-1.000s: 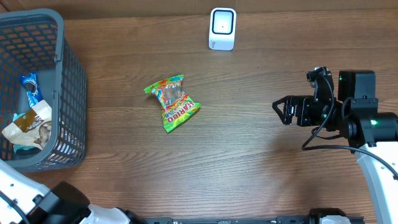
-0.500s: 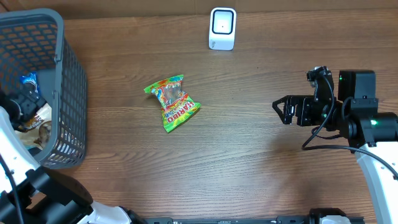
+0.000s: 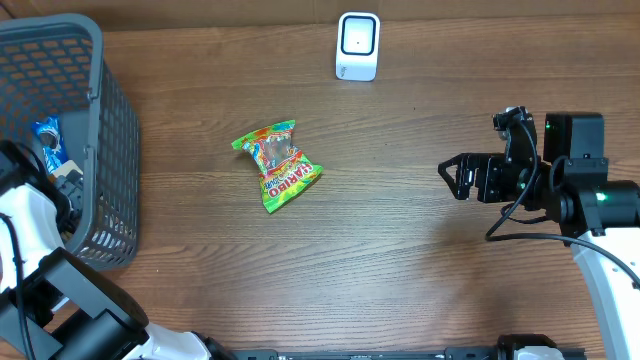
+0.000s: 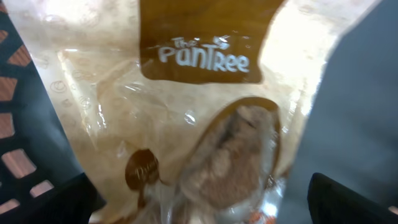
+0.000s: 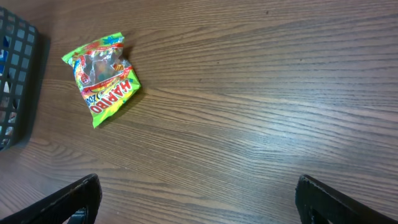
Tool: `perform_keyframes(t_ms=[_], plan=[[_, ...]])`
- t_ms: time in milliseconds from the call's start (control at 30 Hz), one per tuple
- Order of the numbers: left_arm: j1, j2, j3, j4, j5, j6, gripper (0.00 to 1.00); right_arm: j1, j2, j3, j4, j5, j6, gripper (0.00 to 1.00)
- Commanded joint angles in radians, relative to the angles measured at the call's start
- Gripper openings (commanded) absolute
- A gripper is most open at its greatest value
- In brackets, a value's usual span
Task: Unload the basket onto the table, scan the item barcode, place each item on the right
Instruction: 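Reach into the basket and grasp the Pantree bag with the left gripper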
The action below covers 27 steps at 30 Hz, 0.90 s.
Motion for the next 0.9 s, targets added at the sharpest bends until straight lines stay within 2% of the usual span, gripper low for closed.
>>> perform_keyframes(t_ms=[0, 200, 267, 333, 433, 567, 733, 867], plan=[[0.004, 0.000, -0.067, 0.056, -0.034, 0.005, 1.00, 0.008, -0.002, 0.029, 0.003, -0.009, -0.001, 1.00], [0.003, 0.001, -0.185, 0.191, -0.014, 0.005, 0.99, 0.008, -0.002, 0.029, 0.003, -0.009, -0.001, 1.00], [0.003, 0.001, -0.216, 0.218, 0.002, 0.004, 0.95, 0.008, -0.002, 0.029, 0.003, -0.009, -0.001, 1.00], [0.003, 0.001, -0.235, 0.233, 0.004, 0.004, 0.86, 0.008, -0.002, 0.029, 0.003, -0.009, -0.001, 1.00], [0.003, 0.001, -0.242, 0.232, 0.004, 0.003, 0.65, 0.008, -0.002, 0.029, 0.003, -0.009, -0.001, 1.00], [0.003, 0.001, -0.241, 0.232, 0.005, 0.000, 0.04, 0.008, -0.002, 0.029, 0.003, -0.009, -0.001, 1.00], [0.003, -0.001, -0.188, 0.192, 0.031, -0.001, 0.04, 0.008, -0.002, 0.029, 0.003, -0.009, -0.001, 1.00], [0.003, -0.006, -0.035, 0.063, 0.039, -0.011, 0.04, 0.008, -0.002, 0.029, 0.003, -0.009, -0.001, 1.00]])
